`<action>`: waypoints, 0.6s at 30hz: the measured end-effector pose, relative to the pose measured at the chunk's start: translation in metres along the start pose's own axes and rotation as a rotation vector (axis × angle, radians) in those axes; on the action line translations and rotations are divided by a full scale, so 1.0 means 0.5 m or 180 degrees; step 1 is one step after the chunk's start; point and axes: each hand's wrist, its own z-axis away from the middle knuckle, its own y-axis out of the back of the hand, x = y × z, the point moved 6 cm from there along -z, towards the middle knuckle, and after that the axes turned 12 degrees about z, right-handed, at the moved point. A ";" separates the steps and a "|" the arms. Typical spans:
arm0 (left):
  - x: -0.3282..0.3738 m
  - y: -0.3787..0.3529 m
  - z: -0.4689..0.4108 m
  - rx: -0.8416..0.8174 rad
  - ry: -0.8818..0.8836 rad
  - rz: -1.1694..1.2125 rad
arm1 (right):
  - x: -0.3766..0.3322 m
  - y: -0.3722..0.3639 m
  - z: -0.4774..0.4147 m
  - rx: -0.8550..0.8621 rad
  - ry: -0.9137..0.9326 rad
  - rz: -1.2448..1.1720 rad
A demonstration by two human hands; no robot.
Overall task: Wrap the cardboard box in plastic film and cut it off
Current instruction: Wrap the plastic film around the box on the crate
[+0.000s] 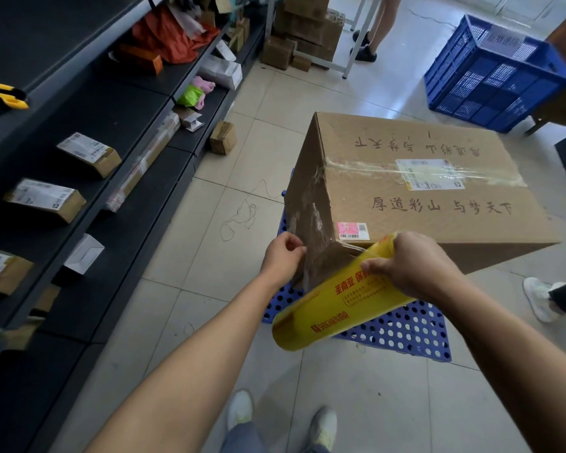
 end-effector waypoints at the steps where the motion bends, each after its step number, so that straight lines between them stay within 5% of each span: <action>1: 0.015 -0.005 0.003 -0.0044 -0.0090 0.0069 | -0.001 -0.001 -0.001 0.0019 0.0003 0.0069; 9: -0.054 -0.002 0.024 -0.0053 0.0463 -0.0045 | 0.001 0.000 -0.008 0.0131 0.0030 0.0476; 18: -0.134 -0.042 0.082 -0.0818 0.0885 -0.0321 | -0.002 -0.008 -0.013 0.0113 0.0066 0.0288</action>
